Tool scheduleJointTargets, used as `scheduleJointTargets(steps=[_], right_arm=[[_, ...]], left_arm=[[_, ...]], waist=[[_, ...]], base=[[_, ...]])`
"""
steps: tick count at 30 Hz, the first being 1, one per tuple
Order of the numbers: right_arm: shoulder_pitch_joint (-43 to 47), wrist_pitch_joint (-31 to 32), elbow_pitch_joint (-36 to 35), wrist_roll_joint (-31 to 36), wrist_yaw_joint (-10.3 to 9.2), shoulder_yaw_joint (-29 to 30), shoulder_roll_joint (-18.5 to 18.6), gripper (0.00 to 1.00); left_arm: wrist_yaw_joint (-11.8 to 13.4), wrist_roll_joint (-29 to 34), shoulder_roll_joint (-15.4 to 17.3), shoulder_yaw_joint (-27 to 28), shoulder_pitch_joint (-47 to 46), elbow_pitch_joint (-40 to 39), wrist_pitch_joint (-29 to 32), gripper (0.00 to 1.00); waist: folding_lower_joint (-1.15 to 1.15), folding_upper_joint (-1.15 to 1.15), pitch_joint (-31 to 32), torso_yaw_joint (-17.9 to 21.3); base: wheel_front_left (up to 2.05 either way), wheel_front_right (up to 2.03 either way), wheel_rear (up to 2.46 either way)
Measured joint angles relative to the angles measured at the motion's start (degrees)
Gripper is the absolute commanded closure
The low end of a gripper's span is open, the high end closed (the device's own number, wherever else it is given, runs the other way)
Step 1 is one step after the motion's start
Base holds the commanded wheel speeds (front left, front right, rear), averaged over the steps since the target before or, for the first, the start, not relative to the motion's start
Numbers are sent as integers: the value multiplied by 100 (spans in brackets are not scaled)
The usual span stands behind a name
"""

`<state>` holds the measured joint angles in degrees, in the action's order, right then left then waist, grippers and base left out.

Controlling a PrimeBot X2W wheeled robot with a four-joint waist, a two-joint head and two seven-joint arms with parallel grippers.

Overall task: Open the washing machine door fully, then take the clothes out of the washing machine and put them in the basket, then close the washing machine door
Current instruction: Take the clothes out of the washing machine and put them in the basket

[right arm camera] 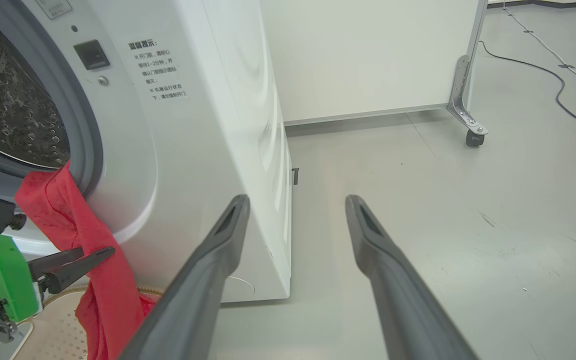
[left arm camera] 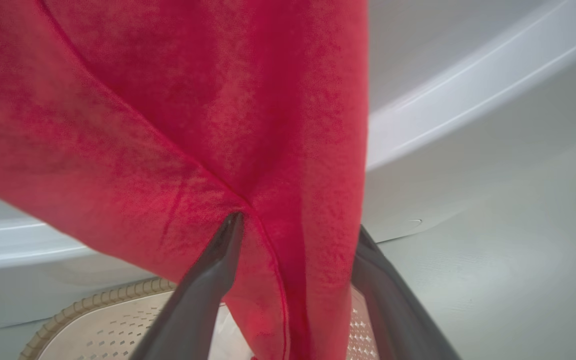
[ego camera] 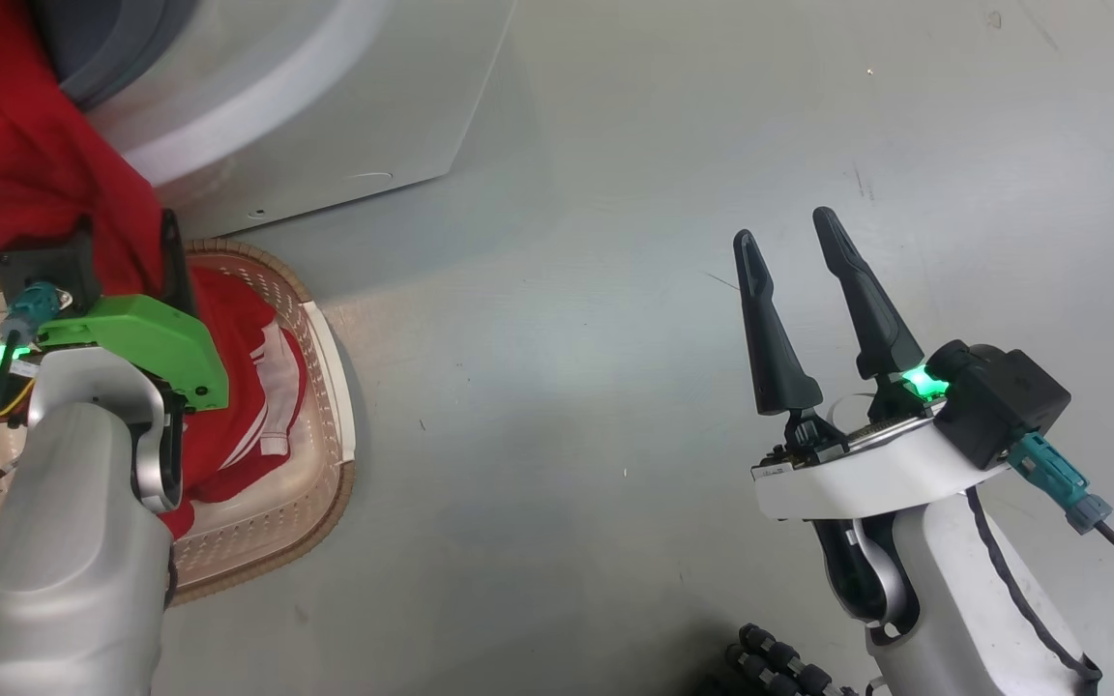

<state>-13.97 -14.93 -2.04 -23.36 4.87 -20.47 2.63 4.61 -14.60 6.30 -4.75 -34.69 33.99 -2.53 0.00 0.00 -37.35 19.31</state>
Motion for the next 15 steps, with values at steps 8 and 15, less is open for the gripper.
scheduleJointTargets(steps=[8, 15], right_arm=[[-89, 0, 30, -30, 0, -8, 0, 0], [-89, 0, 64, -29, -46, 80, 0, 0]], left_arm=[[15, -33, -1, 74, -186, 283, -167, 100], [-15, -100, -99, 31, -205, 459, -466, 100]], waist=[[0, 0, 8, -3], [0, 0, 48, -60]], base=[[0, 0, 0], [0, 0, 0]])
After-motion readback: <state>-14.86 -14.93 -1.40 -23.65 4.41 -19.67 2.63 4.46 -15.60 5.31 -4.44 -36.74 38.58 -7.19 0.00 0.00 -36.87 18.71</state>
